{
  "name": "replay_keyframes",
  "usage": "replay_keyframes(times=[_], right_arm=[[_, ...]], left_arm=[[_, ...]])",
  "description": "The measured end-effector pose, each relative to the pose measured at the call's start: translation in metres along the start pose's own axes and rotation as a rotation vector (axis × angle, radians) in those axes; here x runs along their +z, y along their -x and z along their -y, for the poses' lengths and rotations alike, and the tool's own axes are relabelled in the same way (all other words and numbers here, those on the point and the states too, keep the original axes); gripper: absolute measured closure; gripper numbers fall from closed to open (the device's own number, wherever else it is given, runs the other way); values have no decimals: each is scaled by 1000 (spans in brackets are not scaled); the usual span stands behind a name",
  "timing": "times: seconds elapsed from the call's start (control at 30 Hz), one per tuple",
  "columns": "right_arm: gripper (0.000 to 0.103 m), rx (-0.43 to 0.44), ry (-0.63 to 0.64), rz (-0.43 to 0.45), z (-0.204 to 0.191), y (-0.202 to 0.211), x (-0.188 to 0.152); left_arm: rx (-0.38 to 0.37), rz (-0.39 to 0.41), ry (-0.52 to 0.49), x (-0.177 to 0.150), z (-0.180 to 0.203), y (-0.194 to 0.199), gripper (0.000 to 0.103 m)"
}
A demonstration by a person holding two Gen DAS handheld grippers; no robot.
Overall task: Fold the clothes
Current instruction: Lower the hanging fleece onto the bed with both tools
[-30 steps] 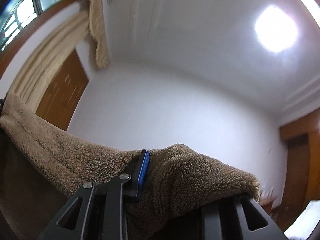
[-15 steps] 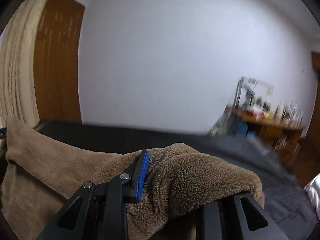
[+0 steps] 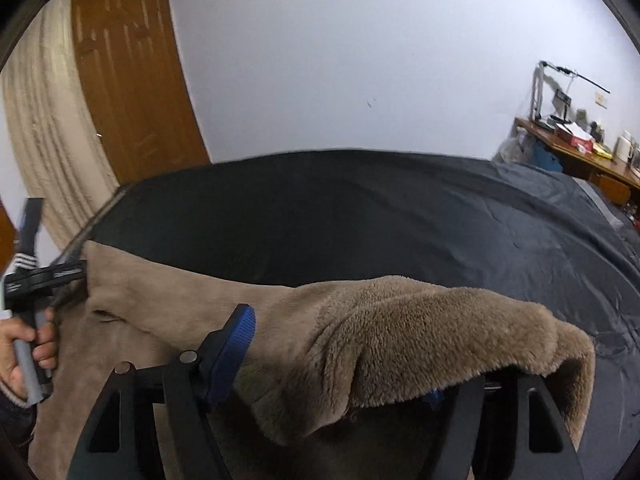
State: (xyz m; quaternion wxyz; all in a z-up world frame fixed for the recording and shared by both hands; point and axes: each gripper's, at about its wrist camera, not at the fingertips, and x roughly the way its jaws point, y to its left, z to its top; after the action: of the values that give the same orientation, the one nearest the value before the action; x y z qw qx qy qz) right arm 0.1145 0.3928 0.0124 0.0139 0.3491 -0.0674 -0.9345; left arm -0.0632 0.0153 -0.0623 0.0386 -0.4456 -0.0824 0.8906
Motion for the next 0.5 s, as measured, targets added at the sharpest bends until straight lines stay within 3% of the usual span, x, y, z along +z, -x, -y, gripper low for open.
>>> replay_keyframes(times=[0.23, 0.5], right_arm=[[27, -13, 107, 48, -21, 38, -5], [26, -112, 387, -78, -57, 12, -20]], left_arm=[[-20, 1, -10, -4, -2, 8, 35], [-26, 3, 2, 0, -8, 17, 29]])
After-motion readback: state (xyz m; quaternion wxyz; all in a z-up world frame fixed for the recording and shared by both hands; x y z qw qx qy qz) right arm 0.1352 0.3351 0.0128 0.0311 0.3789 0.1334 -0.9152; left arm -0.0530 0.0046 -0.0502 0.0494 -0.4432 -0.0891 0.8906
